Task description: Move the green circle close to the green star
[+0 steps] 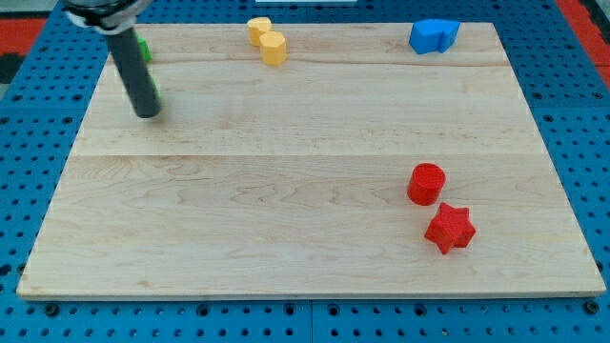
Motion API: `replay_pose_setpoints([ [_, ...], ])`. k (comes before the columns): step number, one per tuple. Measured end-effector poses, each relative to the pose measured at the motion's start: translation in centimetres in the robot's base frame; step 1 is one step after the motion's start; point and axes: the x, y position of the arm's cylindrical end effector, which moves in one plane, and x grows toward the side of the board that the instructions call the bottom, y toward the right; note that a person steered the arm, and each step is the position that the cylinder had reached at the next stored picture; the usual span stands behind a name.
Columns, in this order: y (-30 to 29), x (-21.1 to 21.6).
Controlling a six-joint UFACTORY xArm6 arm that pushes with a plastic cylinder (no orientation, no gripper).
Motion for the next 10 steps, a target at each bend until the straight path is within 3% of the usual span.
replay_pose_setpoints([
  [2, -1.1, -4.6],
  [5, 0.8, -7.5],
  [6, -3.5, -6.6],
  [8, -6.5, -12.8],
  [10, -6.3, -10.3],
])
